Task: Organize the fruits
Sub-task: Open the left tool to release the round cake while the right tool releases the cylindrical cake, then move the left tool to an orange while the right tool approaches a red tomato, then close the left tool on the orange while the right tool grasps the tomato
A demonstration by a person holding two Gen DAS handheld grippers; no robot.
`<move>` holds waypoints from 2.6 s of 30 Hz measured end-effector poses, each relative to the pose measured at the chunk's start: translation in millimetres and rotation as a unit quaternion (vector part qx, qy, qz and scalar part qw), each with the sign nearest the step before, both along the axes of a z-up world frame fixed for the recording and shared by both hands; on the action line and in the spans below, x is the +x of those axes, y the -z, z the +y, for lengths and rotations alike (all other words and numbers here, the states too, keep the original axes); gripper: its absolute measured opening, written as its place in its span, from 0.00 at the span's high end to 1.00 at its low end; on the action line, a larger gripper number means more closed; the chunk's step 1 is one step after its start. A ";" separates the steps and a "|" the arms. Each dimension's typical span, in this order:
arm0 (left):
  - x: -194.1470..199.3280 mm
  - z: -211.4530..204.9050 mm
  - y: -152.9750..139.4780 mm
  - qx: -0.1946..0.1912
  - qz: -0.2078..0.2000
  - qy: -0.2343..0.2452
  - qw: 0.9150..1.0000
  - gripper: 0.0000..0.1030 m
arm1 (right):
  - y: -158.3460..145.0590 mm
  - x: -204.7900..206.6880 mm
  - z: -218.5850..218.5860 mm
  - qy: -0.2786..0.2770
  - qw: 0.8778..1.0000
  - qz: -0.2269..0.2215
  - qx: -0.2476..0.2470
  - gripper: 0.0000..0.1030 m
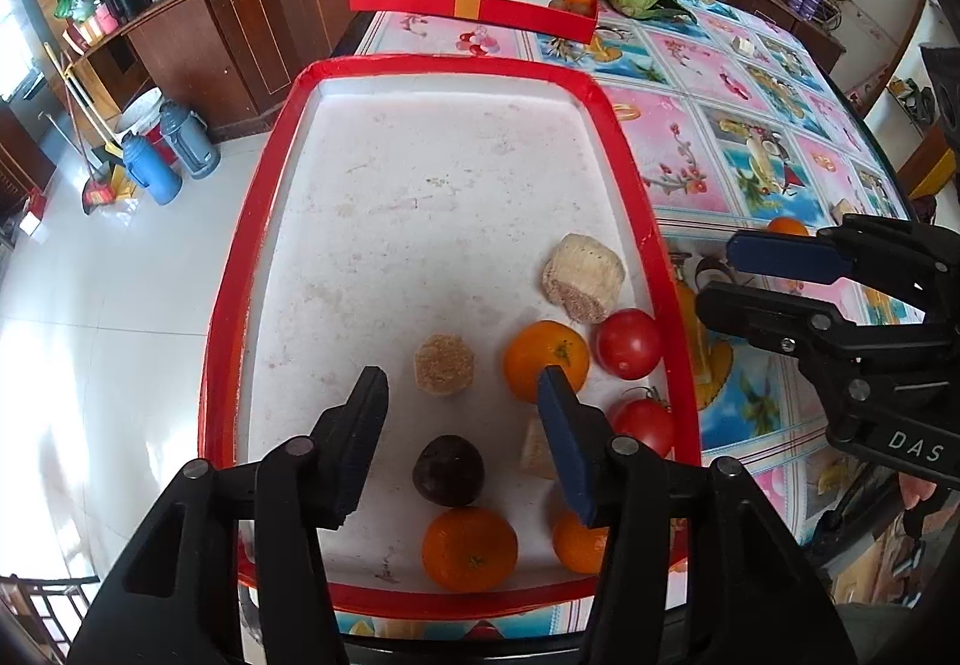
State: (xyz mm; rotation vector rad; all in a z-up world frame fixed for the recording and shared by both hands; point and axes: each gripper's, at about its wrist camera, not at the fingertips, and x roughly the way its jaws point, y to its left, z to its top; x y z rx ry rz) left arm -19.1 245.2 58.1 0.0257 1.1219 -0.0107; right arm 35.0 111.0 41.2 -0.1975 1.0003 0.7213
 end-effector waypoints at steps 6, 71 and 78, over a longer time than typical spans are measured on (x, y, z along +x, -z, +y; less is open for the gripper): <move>-4.6 -14.6 -10.8 0.005 -0.012 0.015 1.000 0.51 | -10.4 -11.0 -28.8 0.022 1.000 -0.010 0.010 0.52; 76.9 -201.0 38.2 -0.047 0.008 0.148 0.988 0.68 | 39.7 30.9 -249.3 0.237 0.970 -0.010 -0.053 0.64; 61.8 -183.0 23.1 -0.060 -0.002 0.136 0.989 0.68 | 23.7 14.3 -248.6 0.235 0.971 -0.022 -0.040 0.64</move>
